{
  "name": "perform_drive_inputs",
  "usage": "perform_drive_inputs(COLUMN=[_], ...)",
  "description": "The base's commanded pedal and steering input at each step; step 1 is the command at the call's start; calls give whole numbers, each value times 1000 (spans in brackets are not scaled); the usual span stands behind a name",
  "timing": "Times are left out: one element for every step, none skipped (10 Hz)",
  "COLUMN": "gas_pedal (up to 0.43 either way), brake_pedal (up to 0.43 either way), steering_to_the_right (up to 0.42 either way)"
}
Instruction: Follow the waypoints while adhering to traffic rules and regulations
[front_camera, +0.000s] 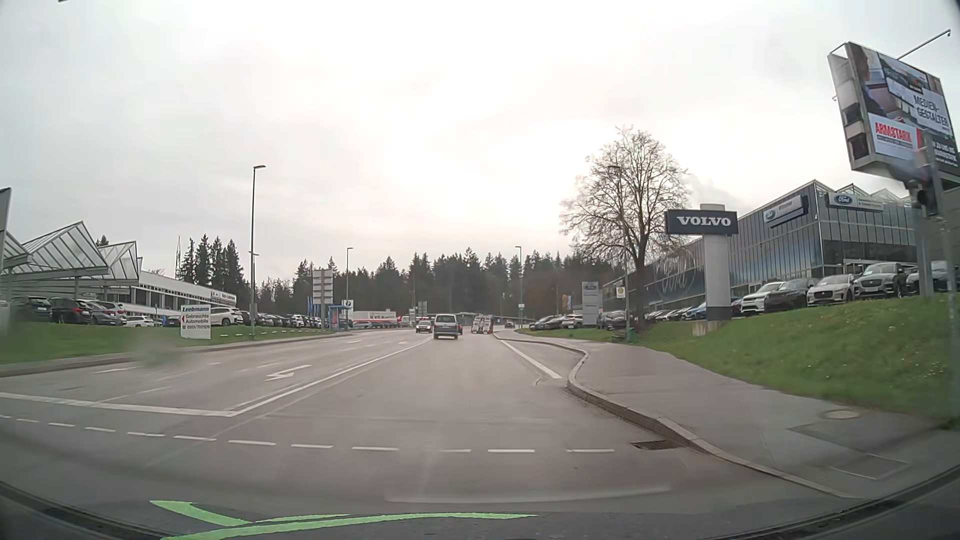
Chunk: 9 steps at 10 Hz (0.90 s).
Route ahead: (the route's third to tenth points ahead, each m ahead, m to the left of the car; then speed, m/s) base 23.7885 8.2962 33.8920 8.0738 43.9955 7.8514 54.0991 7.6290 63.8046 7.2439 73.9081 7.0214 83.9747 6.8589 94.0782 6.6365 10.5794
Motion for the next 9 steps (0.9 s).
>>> perform_drive_inputs(gas_pedal=[47,47,47,59,87,110,118,118,130], brake_pedal=[0,0,0,0,0,0,0,0,0], steering_to_the_right=[-1,-1,-2,-3,-7,-10,-11,-13,-14])
